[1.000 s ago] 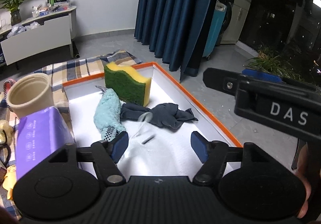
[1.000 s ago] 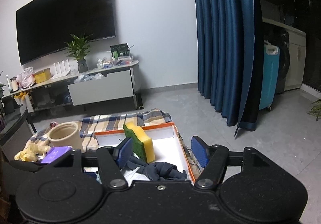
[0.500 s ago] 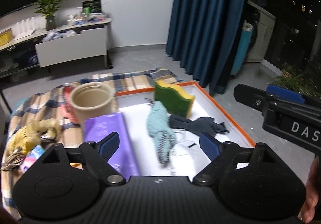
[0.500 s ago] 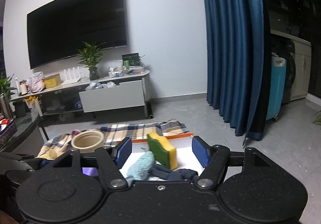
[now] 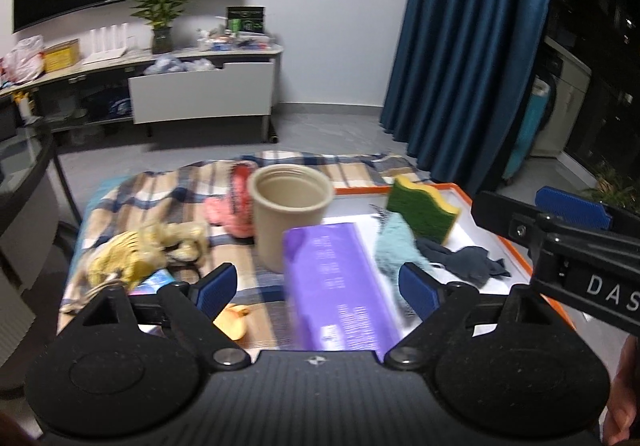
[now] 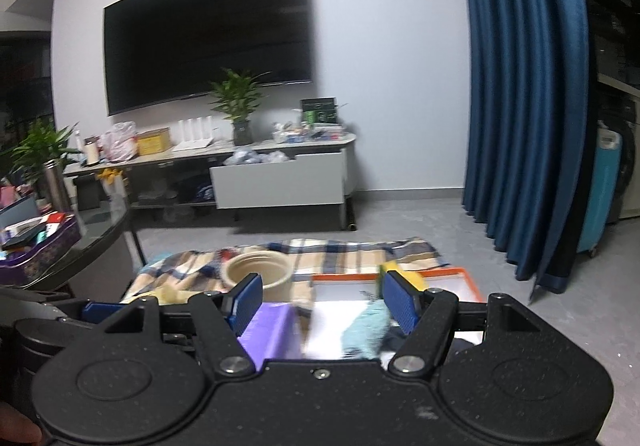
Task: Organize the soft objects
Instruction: 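Move both tools back over the pile on the blanket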
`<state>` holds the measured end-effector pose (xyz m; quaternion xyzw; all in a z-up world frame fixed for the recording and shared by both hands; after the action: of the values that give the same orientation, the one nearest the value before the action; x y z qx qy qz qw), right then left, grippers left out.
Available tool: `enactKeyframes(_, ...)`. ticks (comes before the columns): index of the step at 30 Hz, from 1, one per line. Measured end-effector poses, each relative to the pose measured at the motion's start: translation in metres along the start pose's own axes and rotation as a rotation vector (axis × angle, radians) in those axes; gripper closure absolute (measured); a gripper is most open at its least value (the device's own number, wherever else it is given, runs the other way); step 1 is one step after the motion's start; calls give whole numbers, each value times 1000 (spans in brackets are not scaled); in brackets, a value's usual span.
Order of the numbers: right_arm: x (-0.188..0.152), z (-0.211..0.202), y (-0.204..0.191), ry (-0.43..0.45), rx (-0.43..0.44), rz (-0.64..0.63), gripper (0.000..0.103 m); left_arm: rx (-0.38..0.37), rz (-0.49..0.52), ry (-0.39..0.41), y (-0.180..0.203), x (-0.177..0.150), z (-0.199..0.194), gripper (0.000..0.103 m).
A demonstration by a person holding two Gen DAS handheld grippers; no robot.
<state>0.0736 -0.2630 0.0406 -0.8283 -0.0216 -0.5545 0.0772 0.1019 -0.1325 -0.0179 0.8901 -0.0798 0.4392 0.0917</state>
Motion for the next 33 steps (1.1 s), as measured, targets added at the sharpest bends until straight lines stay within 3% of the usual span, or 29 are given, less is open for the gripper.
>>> enactKeyframes(14, -11, 8, -84, -34, 139, -103, 23, 131, -111, -7, -93, -26, -20, 12)
enactKeyframes(24, -25, 10, -111, -62, 186, -122, 23, 313, -149, -62, -185, -62, -6, 12)
enactKeyframes(33, -36, 12, -124, -93, 199, -148, 23, 359, -79, -38, -212, -53, 27, 12)
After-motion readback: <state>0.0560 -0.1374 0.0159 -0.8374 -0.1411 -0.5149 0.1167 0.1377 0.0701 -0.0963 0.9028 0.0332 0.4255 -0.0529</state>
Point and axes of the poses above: each gripper's, at about its wrist camera, not at the fingertips, and z roughly the way its jaws point, y to its right, x to its top, the point moved 10 cm from there along z, roughly the way its jaws point
